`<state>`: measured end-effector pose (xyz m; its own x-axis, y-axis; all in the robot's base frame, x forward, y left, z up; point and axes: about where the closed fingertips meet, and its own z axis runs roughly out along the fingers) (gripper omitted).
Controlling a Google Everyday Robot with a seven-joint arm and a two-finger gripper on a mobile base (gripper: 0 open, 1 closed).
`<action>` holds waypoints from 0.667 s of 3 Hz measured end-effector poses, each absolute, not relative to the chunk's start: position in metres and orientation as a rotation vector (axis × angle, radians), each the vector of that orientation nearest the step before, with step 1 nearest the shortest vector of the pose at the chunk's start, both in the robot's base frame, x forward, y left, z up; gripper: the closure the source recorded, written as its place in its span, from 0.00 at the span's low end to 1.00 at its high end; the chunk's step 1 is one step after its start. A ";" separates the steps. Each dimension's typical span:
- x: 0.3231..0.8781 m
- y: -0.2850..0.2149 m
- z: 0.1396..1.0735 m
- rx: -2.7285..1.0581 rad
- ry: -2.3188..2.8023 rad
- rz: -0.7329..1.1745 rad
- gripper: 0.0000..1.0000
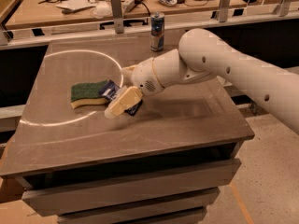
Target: Move rxbar blueberry near sponge
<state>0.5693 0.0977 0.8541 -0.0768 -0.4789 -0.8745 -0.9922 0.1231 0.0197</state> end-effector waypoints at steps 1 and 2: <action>0.584 0.078 0.858 -1.399 1.692 0.812 0.00; 0.610 0.036 0.867 -1.299 1.744 0.678 0.00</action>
Offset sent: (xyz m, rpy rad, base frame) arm 0.0732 -0.1237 0.0279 -0.0717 -0.1355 -0.3771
